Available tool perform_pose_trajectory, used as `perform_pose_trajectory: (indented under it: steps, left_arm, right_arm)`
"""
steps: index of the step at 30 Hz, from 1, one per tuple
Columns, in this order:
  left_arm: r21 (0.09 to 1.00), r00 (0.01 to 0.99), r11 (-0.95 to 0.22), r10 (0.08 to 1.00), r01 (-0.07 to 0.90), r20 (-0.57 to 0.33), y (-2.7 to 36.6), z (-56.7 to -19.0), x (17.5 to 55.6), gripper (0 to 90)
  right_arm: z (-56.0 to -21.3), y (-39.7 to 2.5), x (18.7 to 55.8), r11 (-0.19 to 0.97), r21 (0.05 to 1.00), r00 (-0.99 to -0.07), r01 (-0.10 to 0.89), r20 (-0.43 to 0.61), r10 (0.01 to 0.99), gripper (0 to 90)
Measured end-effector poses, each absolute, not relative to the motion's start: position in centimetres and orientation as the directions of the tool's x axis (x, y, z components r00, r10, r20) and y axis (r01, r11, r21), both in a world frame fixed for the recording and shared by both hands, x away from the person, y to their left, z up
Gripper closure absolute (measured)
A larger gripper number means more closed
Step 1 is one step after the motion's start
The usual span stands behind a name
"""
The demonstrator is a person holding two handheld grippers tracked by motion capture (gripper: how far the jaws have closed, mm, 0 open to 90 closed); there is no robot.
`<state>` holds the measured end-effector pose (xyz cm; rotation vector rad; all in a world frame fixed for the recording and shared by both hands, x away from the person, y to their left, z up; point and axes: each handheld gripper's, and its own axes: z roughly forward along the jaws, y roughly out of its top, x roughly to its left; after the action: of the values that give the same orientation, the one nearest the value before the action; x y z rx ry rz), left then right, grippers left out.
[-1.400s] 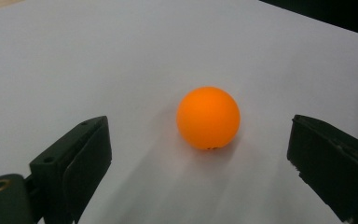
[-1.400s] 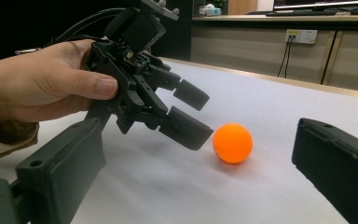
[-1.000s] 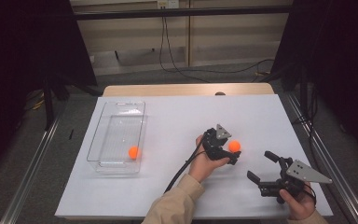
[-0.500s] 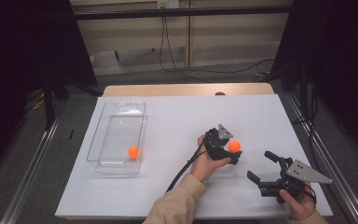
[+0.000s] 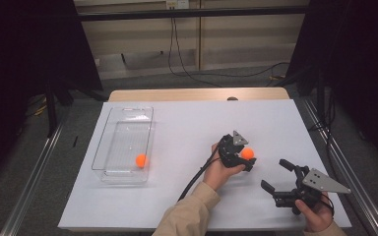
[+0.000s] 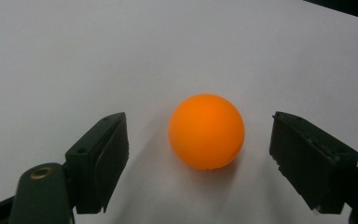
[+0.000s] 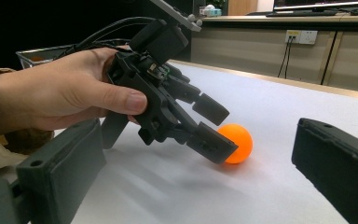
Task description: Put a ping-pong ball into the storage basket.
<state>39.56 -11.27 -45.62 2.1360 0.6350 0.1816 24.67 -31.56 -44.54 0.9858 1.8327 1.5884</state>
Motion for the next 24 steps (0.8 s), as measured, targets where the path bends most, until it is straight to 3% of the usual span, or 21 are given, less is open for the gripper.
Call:
perform_pose_trajectory:
  steps: [24]
  left_arm:
    - [0.765, 0.869, -0.521, 0.484, 0.379, -0.101, -12.33, -46.41, 40.14, 38.1]
  right_arm:
    - [-44.50, -31.62, 24.64, 0.043, 0.981, -0.602, 0.189, 0.082, 0.794, 2.1]
